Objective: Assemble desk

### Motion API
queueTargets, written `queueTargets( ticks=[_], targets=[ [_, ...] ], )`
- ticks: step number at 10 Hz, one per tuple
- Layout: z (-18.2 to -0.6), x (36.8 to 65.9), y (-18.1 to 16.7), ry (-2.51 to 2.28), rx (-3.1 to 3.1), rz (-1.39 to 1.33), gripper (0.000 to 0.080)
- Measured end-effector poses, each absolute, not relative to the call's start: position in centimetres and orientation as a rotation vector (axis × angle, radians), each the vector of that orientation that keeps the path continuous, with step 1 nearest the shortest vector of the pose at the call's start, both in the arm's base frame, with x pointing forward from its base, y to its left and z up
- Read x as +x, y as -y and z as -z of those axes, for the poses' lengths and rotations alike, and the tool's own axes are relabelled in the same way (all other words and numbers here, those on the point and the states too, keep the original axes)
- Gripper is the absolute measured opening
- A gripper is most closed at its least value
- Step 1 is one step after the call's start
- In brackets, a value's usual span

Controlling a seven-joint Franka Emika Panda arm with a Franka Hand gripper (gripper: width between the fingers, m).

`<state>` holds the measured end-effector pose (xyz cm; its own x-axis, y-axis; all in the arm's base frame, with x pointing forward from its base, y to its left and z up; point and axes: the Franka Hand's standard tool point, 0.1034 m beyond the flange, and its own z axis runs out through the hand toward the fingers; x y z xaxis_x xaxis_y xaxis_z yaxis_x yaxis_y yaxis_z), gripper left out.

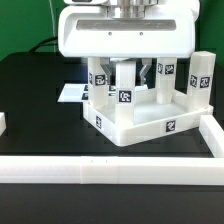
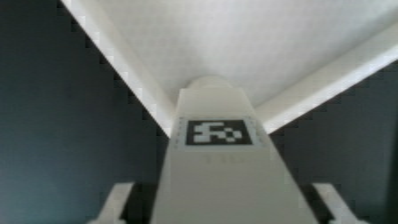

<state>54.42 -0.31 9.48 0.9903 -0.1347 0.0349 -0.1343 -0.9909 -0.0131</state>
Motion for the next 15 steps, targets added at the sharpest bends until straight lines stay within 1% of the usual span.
queueTargets(
  ticks=[1, 4, 7, 11, 13, 15],
  targets=[
    [-9.48, 54.42, 0.31, -0.212, -3.123, 0.056, 0.0288],
    [-9.49, 54.43, 0.34, -0.576, -3.072, 0.054, 0.0289],
    [-9.48, 54.4, 0.37, -1.054, -2.936, 0.045, 0.0291],
    [-9.42, 54.45, 0.01, -1.764, -2.553, 0.042, 0.0291],
    [-9.43, 54.37, -0.13, -1.93, -2.426, 0.029, 0.0291],
    [-9.44, 54.27, -0.14, -1.991, -2.378, 0.021, 0.0293]
  ],
)
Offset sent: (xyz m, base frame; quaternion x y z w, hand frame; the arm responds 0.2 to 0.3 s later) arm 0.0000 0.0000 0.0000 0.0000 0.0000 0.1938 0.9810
